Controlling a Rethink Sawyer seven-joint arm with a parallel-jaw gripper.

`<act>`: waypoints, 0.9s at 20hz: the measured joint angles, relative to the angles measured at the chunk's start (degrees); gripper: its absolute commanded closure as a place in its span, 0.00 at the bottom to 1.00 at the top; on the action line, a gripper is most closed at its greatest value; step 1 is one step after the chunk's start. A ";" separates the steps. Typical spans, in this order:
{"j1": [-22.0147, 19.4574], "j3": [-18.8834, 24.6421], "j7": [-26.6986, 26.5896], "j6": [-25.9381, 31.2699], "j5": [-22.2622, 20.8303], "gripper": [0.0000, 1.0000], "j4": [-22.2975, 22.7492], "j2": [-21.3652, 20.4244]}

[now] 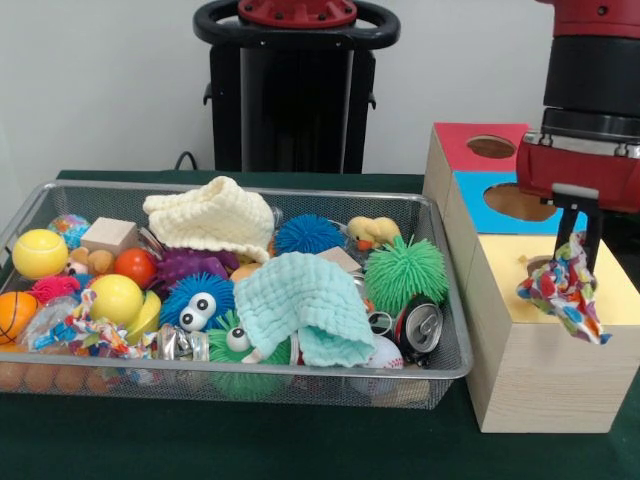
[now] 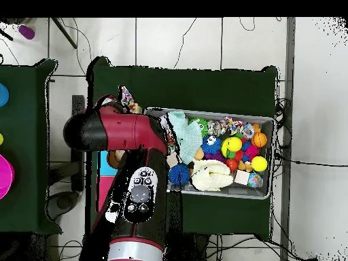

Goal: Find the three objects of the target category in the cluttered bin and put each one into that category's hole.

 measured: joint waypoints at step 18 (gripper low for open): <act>0.31 -0.02 0.00 -0.01 3.18 1.00 2.71 0.15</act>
